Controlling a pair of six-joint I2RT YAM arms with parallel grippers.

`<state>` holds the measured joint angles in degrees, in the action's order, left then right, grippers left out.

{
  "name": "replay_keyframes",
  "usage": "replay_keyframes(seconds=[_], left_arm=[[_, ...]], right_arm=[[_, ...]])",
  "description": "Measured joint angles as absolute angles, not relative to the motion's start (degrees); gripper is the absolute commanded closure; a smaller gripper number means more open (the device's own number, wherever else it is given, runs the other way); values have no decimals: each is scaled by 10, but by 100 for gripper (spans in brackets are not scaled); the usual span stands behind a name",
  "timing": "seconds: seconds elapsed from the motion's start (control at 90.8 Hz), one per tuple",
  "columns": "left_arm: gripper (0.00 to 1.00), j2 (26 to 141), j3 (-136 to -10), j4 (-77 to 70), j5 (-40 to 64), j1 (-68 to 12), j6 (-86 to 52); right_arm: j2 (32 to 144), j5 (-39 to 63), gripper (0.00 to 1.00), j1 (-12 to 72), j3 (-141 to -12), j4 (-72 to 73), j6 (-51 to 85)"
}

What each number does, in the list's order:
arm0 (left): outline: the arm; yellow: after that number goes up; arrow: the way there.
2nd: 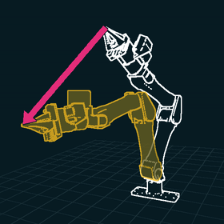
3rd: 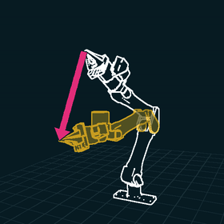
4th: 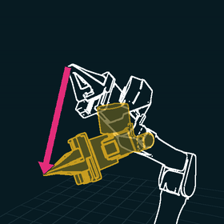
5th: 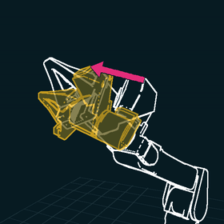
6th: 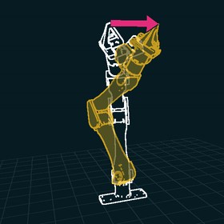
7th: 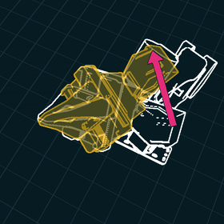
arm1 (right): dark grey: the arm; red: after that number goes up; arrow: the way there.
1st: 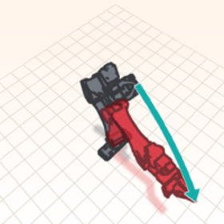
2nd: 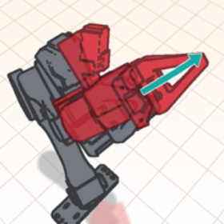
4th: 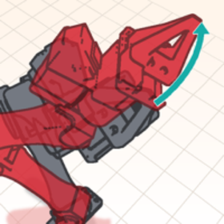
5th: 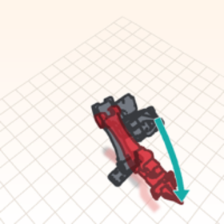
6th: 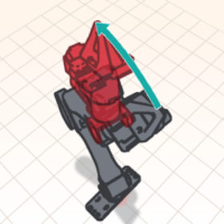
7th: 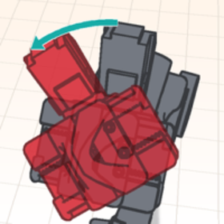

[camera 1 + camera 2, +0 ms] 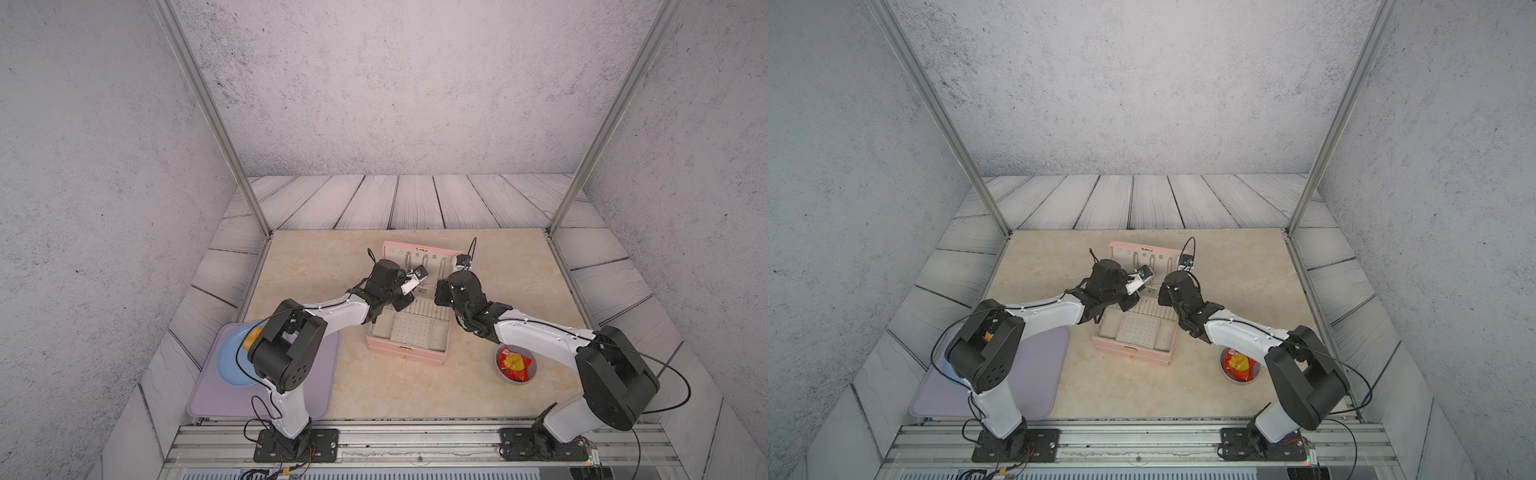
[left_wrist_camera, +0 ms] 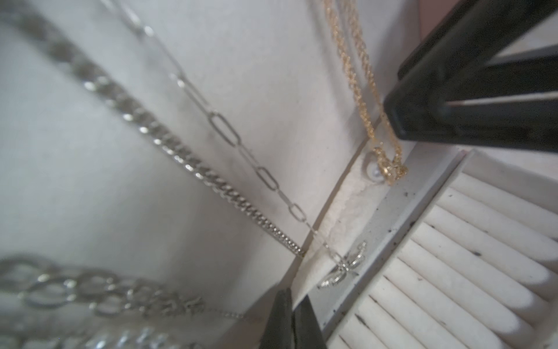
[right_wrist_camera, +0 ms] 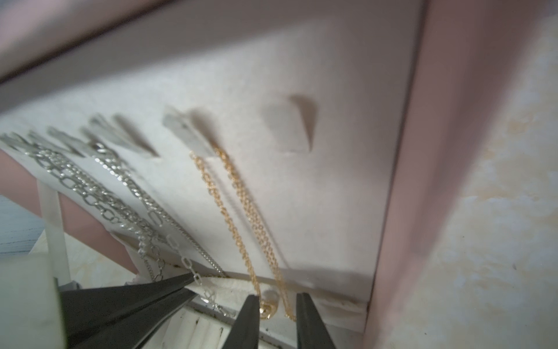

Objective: Put jewelry chain into jewelry box
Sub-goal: Adjust the necklace in the storage slot.

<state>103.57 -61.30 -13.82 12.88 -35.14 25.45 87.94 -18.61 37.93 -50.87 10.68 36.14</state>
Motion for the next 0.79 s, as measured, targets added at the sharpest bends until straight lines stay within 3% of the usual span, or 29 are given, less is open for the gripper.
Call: replay_keyframes(seconds=[0.793], left_arm=[[100, 1036, -609, -144, 164, -341, 255]], right_arm=[[921, -174, 77, 367, -532, 141, 352]])
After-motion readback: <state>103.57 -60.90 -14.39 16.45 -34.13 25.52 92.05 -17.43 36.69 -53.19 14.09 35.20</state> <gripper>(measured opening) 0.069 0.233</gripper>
